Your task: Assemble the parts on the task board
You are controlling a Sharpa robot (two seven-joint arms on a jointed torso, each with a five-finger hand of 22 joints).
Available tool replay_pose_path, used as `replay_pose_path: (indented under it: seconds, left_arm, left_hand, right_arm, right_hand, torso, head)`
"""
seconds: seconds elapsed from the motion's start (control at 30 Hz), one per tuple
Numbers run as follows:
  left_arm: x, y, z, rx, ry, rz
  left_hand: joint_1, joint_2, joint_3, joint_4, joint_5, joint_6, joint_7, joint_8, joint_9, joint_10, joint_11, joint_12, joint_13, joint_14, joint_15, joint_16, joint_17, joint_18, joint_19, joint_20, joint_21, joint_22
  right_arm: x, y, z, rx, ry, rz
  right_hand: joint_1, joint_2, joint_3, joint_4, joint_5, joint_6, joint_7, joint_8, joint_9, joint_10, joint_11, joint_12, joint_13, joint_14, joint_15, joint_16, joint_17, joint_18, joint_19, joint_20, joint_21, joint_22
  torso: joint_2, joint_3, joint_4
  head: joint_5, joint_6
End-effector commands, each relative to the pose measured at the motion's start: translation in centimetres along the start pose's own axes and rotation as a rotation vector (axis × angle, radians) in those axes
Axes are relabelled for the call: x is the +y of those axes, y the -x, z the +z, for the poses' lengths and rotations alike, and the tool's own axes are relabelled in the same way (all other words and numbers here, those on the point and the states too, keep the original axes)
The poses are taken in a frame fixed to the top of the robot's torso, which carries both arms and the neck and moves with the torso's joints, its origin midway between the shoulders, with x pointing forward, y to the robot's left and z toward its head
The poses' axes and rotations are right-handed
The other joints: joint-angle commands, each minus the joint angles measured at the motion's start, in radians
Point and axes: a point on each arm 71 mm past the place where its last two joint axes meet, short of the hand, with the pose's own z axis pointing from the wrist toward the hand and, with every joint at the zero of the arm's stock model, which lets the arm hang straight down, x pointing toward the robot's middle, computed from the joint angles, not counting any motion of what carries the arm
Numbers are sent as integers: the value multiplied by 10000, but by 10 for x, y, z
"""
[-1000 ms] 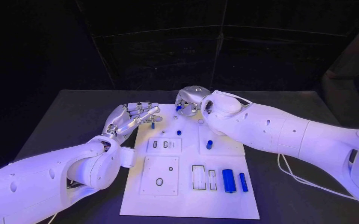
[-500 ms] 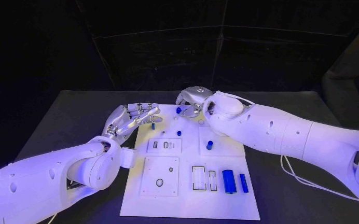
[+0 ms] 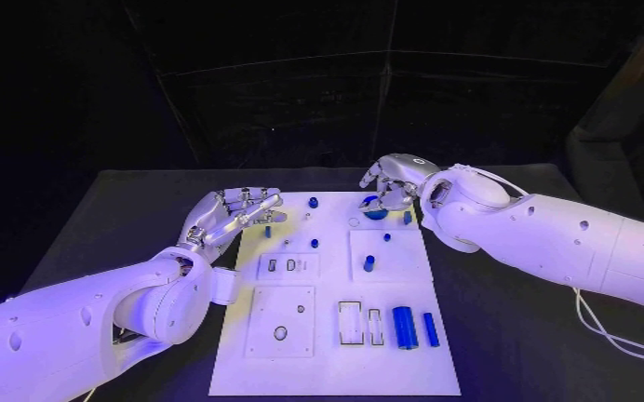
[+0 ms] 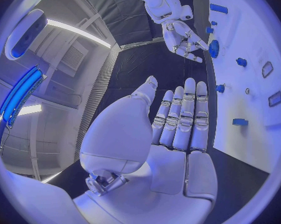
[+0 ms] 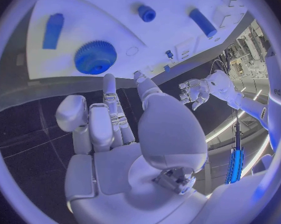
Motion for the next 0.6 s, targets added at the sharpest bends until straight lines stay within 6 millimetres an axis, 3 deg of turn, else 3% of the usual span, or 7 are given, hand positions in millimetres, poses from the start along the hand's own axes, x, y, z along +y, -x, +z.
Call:
replay_pose_path:
  seconds: [0.03,0.07,0.1,0.17,0.27,0.33,0.6]
  left_arm:
    - [-1,-1,1,154,-65,-59]
    - [-1,-1,1,160,-63,-62]
    - [-1,-1,1,166,-62,-65]
    - [-1,-1,1,173,-59,-68]
    - [0,-1,2,181,-56,-71]
    - [0,-1,2,185,-55,-72]
    - [1,-1,3,177,-45,-62]
  left_hand:
    - [-38,81,19,-67,41,-26,79,-42,-10,5,39,-62,-17,29,43,-59,12,58,46,15,-10,-13]
    - [-38,81,19,-67,41,-26,79,-42,-10,5,39,-62,-17,29,43,-59,12,58,46,15,-10,-13]
    - [-38,81,19,-67,41,-26,79,-42,-10,5,39,-62,-17,29,43,-59,12,58,46,15,-10,-13]
    - [-38,81,19,-67,41,-26,79,-42,-10,5,39,-62,-17,29,43,-59,12,58,46,15,-10,-13]
    - [-34,84,21,-74,42,-25,76,-43,-10,7,38,-65,-16,29,44,-63,14,58,46,16,-13,-16]
    - [-34,84,21,-74,42,-25,76,-43,-10,7,38,-65,-16,29,44,-63,14,58,46,16,-13,-16]
    - [-34,84,21,-74,42,-25,76,-43,-10,7,38,-65,-16,29,44,-63,14,58,46,16,-13,-16]
  right_arm:
    - [-9,-3,-6,978,-781,453]
    - [-12,-3,-7,1070,-885,361]
    - [-15,-3,-8,1150,-973,283]
    - [-18,-4,-9,1291,-1107,167]
    - [-22,-4,-9,1440,-1248,60]
    - [-23,-5,-9,1519,-1305,11]
    - [-21,-7,-4,1542,-1341,-132]
  right_hand:
    - [398,50,-851,687,68,-138,84,125,16,-266,-70,1651,1642,348,-90,403,605,-255,241,17,321,546]
    - [636,88,-1097,1005,75,-173,75,179,19,-360,-30,2953,3109,380,-44,608,958,-300,345,33,468,811]
    - [1210,188,-1604,1708,126,-246,128,308,27,-820,-25,4771,5137,404,65,902,1382,-342,448,66,676,1124]
    - [1371,117,-1740,2068,64,-297,150,388,20,-381,104,6051,6597,487,52,1218,2082,-424,599,163,872,1544]
    - [1515,126,-1783,2233,132,-373,167,421,9,12,152,7013,7689,593,78,1519,2749,-481,732,193,1027,1860]
    - [1578,135,-1807,2306,175,-405,183,444,7,47,168,7219,7933,611,98,1593,2904,-486,736,211,1053,1897]
    - [1689,323,-1827,2407,302,-437,204,530,11,166,196,7690,8496,675,132,1797,3369,-479,696,251,1072,1892]
  torso:
    - [-18,31,-82]
    - [-19,35,-87]
    - [-22,36,-88]
    - [-15,32,-82]
    - [-4,35,-76]
    - [-9,23,-49]
    - [-8,11,-45]
  head:
    - [2,5]
    - [-5,14]
    - [-9,12]
    - [-32,29]
    - [-41,19]
    - [-64,-1]
    - [-81,-25]
